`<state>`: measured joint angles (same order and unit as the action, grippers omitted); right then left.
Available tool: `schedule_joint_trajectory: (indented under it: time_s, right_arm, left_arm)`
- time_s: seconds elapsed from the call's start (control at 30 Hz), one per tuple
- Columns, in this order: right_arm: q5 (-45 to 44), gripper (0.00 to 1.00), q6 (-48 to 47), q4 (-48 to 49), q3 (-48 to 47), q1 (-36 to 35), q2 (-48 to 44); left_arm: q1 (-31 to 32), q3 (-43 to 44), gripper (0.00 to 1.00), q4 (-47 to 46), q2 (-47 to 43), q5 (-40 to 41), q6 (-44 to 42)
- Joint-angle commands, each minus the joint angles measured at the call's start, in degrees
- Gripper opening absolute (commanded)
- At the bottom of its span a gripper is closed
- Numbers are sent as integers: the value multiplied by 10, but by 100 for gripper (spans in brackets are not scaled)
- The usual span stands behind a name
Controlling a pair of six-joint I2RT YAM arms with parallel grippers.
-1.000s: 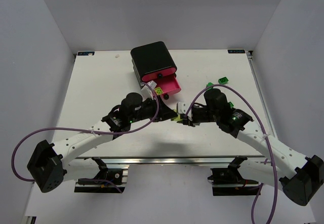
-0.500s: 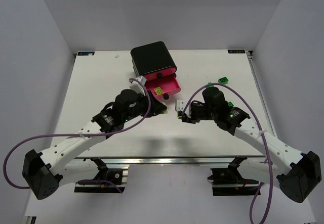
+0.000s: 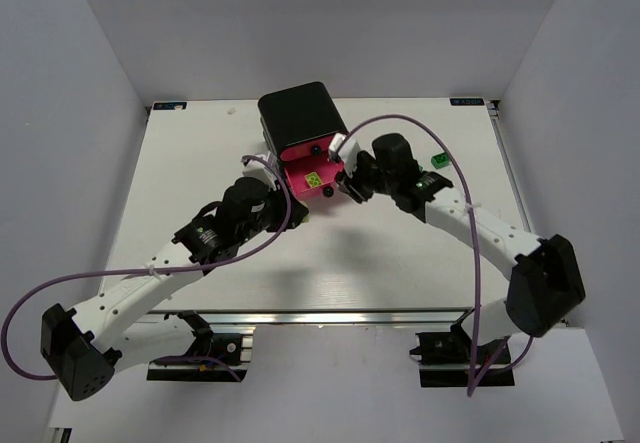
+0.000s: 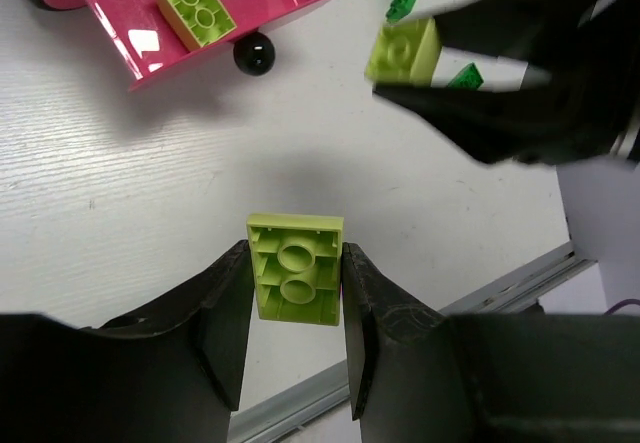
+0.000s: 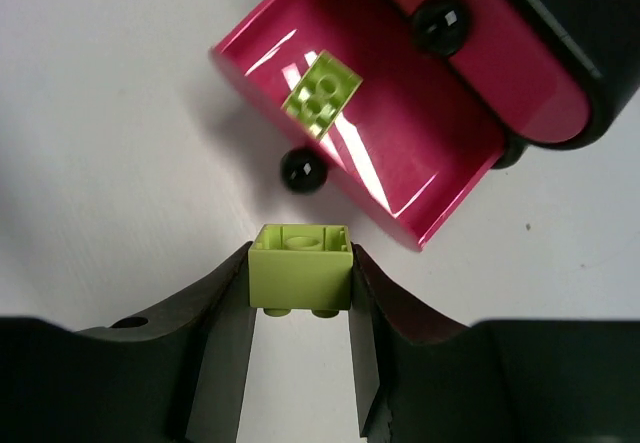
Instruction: Sort the legos into containers by color
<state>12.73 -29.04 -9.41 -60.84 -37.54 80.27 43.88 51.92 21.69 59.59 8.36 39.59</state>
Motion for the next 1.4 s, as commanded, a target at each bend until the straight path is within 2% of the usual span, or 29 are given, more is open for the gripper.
schedule_joint_trajectory:
  time_s: [0.0, 0.13, 0.27, 0.33, 0.5, 0.53, 0.6, 0.63, 0.67, 0.8, 0.93, 1.0, 1.07, 1.13, 1.17, 1.2, 1.37]
  right_arm:
    - [-38, 0, 105, 32, -86, 3, 50]
    - [-50, 0, 146, 21, -160, 5, 110]
    - [-44, 0, 175, -5, -201, 13, 171]
    - [-37, 3, 182, -9, -206, 16, 182]
    - [-32, 20, 190, -17, -226, 26, 216]
    - [-32, 27, 192, -20, -230, 26, 225]
    - [-22, 34, 194, -25, -240, 31, 232]
    - [-18, 44, 194, -29, -245, 33, 241]
    - [-12, 48, 194, -37, -255, 35, 246]
    - [2, 56, 198, -47, -262, 45, 243]
    - [14, 58, 198, -44, -247, 55, 220]
    - [19, 58, 199, -48, -241, 65, 208]
    - [33, 52, 209, -49, -220, 78, 175]
    - [60, 37, 218, -31, -168, 86, 111]
    - [69, 13, 224, -12, -124, 99, 59]
    - [83, 0, 234, 3, -124, 106, 33]
    - [138, 0, 268, 81, 59, 150, -137]
  left_arm:
    - [-2, -16, 0, -7, -27, 16, -19]
    - [-2, -31, 0, -21, -43, 16, -35]
    - [-2, -44, 0, -37, -54, 14, -46]
    - [-2, -47, 0, -46, -59, 15, -51]
    - [-2, -47, 0, -50, -57, 22, -63]
    - [-2, -46, 0, -51, -55, 23, -63]
    - [-2, -45, 0, -53, -53, 26, -67]
    - [-2, -45, 0, -56, -50, 27, -69]
    - [-2, -45, 0, -60, -48, 29, -70]
    - [-2, -38, 0, -75, -30, 38, -83]
    - [-2, -16, 0, -83, 8, 43, -96]
    - [-2, -6, 0, -86, 32, 44, -102]
    - [-2, 6, 0, -95, 46, 49, -110]
    - [-2, 20, 0, -109, 70, 58, -118]
    - [-2, 30, 0, -114, 85, 61, -128]
    - [-2, 30, 0, -120, 92, 63, -134]
    - [-2, 56, 0, -179, 145, 84, -174]
